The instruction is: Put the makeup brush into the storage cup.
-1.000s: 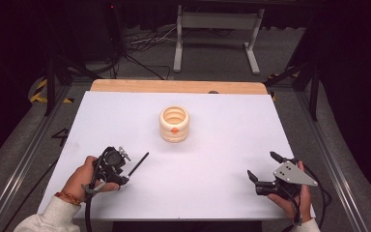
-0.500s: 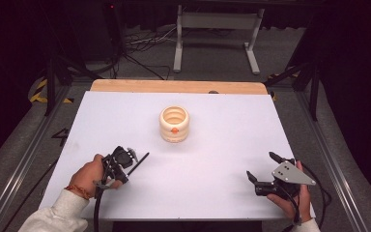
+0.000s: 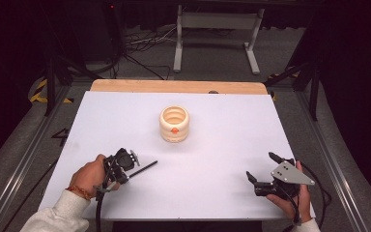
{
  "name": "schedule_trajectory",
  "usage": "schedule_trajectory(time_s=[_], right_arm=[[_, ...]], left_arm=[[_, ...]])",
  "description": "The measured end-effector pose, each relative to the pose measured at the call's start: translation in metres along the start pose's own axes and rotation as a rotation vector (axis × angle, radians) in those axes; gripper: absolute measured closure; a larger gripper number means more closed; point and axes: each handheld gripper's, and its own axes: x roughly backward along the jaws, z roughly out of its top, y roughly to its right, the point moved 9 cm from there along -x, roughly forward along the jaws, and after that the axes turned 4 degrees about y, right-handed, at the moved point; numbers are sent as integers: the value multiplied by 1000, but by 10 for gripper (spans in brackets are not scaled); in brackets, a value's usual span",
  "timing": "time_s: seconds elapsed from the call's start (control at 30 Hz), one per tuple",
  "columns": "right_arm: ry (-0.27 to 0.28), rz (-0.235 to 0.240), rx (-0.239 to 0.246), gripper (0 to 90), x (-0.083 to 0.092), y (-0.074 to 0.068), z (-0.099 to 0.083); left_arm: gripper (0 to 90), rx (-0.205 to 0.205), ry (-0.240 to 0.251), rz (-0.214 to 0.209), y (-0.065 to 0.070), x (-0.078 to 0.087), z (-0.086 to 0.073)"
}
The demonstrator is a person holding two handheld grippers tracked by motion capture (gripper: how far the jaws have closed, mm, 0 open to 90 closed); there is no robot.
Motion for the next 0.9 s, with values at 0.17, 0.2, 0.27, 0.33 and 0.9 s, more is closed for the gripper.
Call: schedule_trajectory(time_s=[0.17,0.2,0.27,0.33,0.9], right_arm=[[-2,1,7,44,0,-1,0],[-2,1,7,44,0,-1,0],[-2,0,6,44,0,0,0],[-3,0,6,44,0,0,0],[0,-3,15,44,0,-1,1]], left_arm=[[839,7,18,-27,-2,1,0],[839,7,18,-27,-2,1,0],[839,7,26,-37,-3,1,0],[839,2,33,-42,-4,1,0],[840,-22,101,-26,-7,27,8]])
